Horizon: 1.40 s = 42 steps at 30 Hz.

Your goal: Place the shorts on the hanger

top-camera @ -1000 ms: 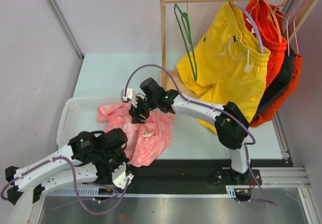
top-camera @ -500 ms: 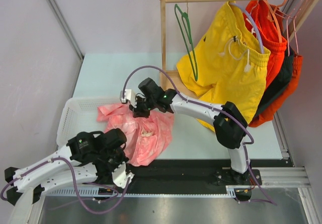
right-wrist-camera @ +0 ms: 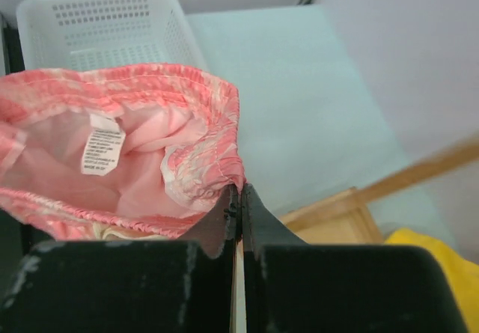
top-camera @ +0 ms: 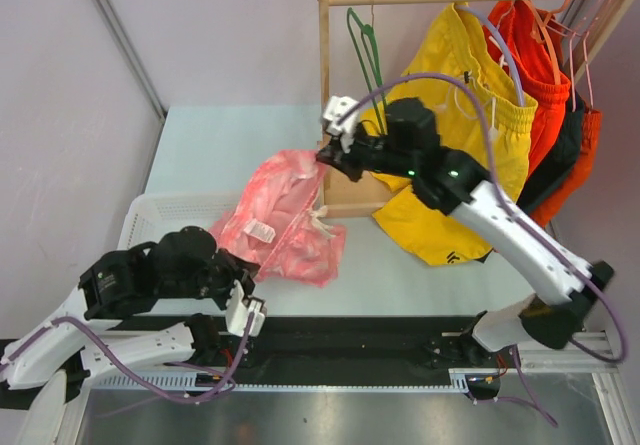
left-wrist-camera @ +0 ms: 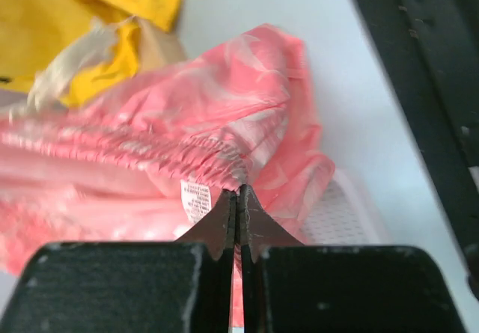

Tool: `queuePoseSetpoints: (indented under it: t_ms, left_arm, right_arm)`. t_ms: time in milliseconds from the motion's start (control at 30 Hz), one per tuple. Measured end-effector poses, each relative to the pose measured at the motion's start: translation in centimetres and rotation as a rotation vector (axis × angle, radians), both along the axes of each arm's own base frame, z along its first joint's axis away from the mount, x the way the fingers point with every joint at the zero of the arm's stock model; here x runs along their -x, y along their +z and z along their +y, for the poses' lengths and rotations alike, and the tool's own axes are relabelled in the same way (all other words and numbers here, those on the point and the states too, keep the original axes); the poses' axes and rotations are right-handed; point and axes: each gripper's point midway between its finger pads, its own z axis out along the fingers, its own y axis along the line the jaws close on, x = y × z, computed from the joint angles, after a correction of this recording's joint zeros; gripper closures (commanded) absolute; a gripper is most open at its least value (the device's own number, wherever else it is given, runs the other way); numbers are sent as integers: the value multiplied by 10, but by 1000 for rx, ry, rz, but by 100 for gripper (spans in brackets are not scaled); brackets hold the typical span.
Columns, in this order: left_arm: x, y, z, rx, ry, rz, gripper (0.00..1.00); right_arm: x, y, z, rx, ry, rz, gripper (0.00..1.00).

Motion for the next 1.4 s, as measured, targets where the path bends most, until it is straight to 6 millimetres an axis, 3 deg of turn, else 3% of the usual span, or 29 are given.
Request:
queuePoseSetpoints:
  t_ms: [100, 200, 300, 367, 467, 567, 600, 667, 733, 800, 900, 1000, 1133, 1400]
  left_arm:
    - [-13, 31, -10, 74, 44, -52, 100]
    - [-22, 56, -24, 126, 63, -73, 100]
    - [-30, 73, -42, 163, 65, -76, 100]
    - [-32, 74, -49, 165, 62, -68, 100]
    - [-33, 65, -56, 141, 50, -42, 100]
    - [-36, 38, -56, 92, 48, 3, 100]
    - [-37, 27, -53, 69, 52, 21, 100]
    - [-36, -3, -44, 3, 58, 64, 100]
    - [-31, -32, -34, -65, 48, 105, 99]
    - [-21, -58, -19, -134, 36, 141, 99]
    - [-5, -82, 2, -188, 15, 168, 97]
    - [5, -91, 13, -202, -6, 175, 96]
    - [11, -96, 18, -209, -27, 179, 96]
    - [17, -110, 25, -246, -51, 195, 97]
  right_arm:
    - [21, 36, -42, -34, -42, -64, 100]
    - [43, 52, -78, -34, -80, -104, 100]
    - [65, 42, -116, 23, -128, -108, 100]
    - [77, 31, -137, 68, -154, -96, 100]
    - [93, 6, -161, 145, -179, -51, 100]
    - [104, -19, -169, 218, -170, 6, 100]
    - [107, -30, -168, 245, -155, 30, 100]
    - [112, -54, -159, 305, -105, 79, 74]
    - [119, -78, -149, 366, -42, 128, 41]
    - [124, -106, -136, 443, 34, 184, 32]
    - [126, -137, -120, 526, 118, 248, 30]
    - [123, -150, -111, 543, 151, 282, 29]
    - [111, -162, -93, 529, 164, 308, 28]
    - [80, -212, -41, 500, 152, 428, 25]
